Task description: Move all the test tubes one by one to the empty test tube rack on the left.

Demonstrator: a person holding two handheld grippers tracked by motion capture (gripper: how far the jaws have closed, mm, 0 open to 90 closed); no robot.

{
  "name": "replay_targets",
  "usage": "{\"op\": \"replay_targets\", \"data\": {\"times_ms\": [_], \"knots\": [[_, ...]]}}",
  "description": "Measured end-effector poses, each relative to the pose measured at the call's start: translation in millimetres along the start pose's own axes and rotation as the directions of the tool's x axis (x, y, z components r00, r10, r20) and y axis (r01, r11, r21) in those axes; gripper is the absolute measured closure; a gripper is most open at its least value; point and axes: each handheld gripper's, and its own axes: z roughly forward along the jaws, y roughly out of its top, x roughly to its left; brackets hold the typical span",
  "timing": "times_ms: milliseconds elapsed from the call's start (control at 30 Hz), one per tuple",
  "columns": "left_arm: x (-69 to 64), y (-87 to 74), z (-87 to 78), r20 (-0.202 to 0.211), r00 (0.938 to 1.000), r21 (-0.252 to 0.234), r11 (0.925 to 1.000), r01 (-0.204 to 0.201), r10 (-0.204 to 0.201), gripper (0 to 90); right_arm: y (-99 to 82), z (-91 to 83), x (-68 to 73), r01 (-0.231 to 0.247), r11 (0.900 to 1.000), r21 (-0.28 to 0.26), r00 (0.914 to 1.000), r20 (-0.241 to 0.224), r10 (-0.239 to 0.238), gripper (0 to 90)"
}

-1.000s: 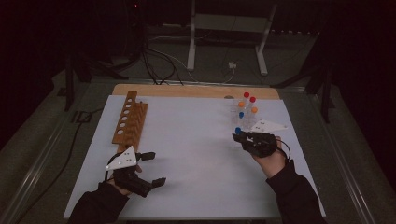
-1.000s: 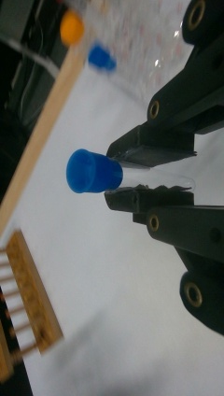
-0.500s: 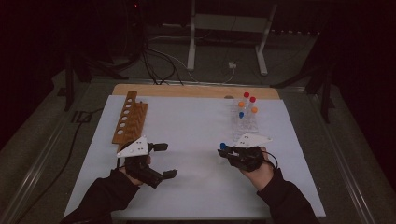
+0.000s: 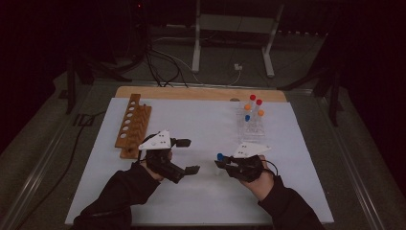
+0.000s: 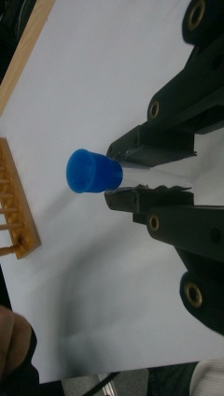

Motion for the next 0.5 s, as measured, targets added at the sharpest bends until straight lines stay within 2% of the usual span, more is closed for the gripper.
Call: {"op": "replay_targets", "data": {"times_ms": [300,500], "knots": [[-1.5,10.1,22.3,0.013,0.9995,-0.002,0.9996,-0.028,0.028,11.6,1.5,2.2,5.1,0.006,1.0000,-0.003,0.9998,-0.020,-0.006,77.3],[-4.1,12.5,35.2,0.020,0.9983,0.012,0.9984,-0.055,0.054,26.5,1.8,2.4,6.0,0.008,1.0000,-0.005,0.9996,-0.026,-0.008,77.3]]}}
